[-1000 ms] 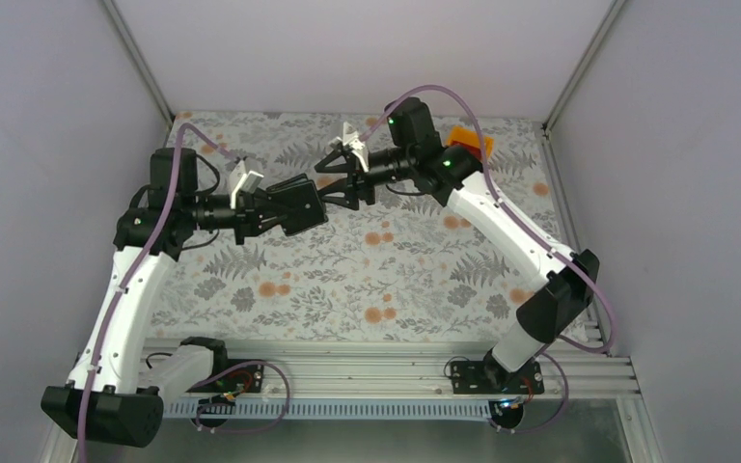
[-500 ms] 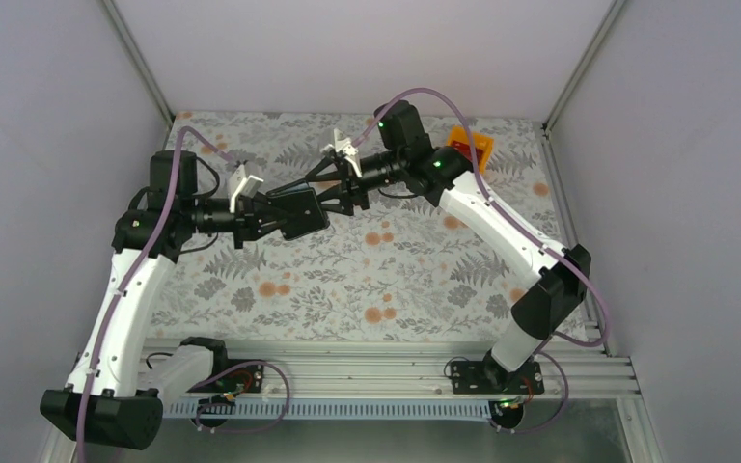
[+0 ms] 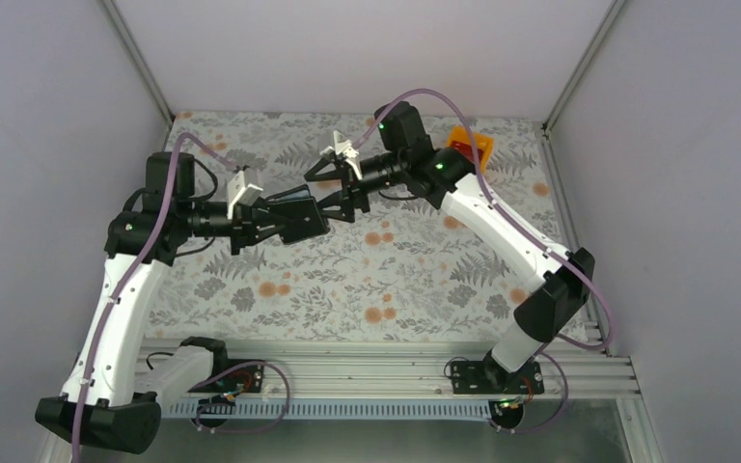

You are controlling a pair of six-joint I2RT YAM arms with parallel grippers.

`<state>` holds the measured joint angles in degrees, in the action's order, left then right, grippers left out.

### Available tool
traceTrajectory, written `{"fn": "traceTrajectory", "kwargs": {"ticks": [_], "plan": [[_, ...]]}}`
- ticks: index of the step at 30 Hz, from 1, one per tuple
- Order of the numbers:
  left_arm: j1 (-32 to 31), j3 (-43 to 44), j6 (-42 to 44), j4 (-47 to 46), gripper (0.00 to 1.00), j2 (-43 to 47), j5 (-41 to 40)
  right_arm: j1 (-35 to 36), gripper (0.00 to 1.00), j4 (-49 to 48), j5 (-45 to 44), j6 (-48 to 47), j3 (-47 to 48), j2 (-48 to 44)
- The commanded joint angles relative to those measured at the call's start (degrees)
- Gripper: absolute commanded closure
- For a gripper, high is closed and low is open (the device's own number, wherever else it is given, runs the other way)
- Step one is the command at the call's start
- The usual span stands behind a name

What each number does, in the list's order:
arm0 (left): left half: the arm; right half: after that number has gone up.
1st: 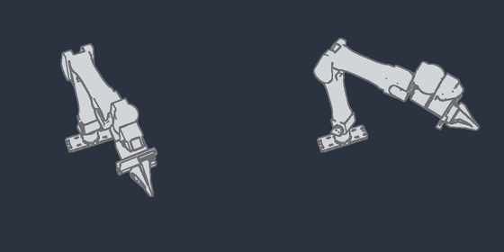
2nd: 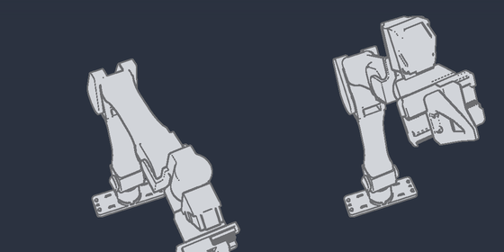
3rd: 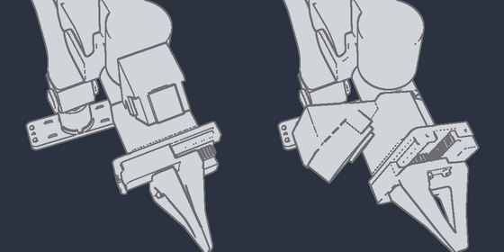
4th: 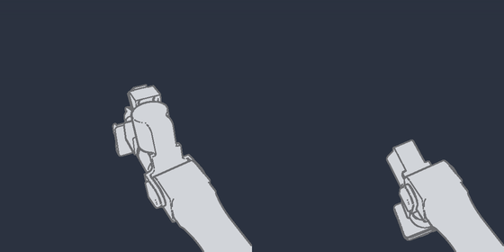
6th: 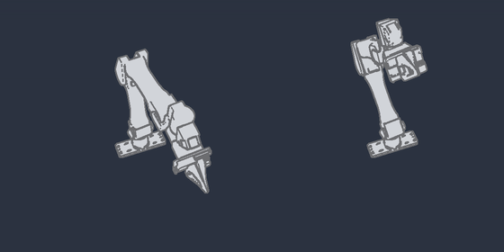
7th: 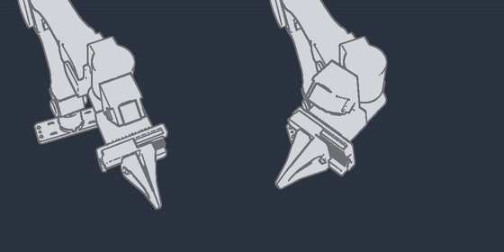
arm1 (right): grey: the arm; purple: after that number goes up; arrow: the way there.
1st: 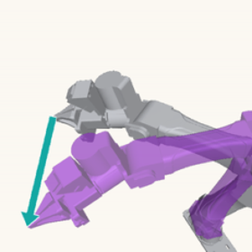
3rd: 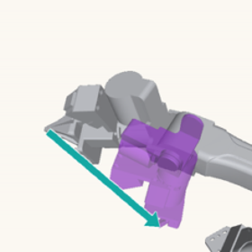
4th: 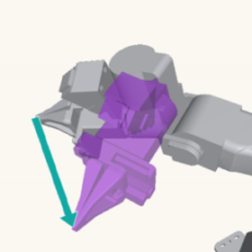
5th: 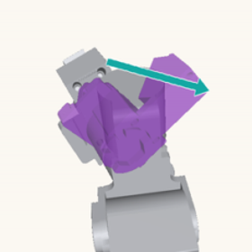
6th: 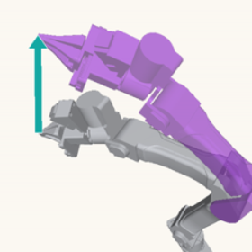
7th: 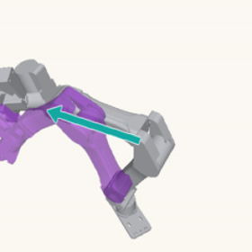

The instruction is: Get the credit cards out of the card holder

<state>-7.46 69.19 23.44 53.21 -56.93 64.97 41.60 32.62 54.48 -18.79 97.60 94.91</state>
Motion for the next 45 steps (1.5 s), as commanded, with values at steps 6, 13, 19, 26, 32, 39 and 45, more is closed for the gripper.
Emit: {"fn": "traceTrajectory", "kwargs": {"ticks": [6, 13, 19, 26, 32, 39, 45], "plan": [[-1.32, 5.42, 7.11, -0.3, 0.98, -0.66, 2.09, 4.09, 0.34, 2.89, 5.01, -1.07, -0.37, -4.12], [-1.32, 5.26, 5.87, -1.08, 0.98, -1.15, 2.53, 4.19, 0.82, 4.74, 5.66, -2.4, -0.45, -4.49], [-1.38, 5.43, 2.08, -2.93, 0.97, -2.17, 4.58, 4.06, 0.96, -1.38, 5.81, 1.08, -5.59, -7.19], [-0.68, 8.36, -6.25, -8.13, 0.15, -3.33, -3.07, 2.85, 0.96, -8.03, -8.01, 12.75, -6.29, -7.65], [0.59, 6.78, -12.02, -11.78, 0.0, -2.66, -9.42, 3.32, 0.96, -12.43, -23.28, 26.51, -5.18, -8.05], [1.04, 6.34, -17.7, -15.16, 0.0, -4.32, -15.8, 6.03, 0.96, -8.75, -47.0, 38.12, -0.12, -5.63], [1.86, 6.54, -20.05, -15.95, 0.0, -5.8, -21.22, 9.49, 0.96, -8.19, -52.79, 38.77, 1.5, -3.87]]}}
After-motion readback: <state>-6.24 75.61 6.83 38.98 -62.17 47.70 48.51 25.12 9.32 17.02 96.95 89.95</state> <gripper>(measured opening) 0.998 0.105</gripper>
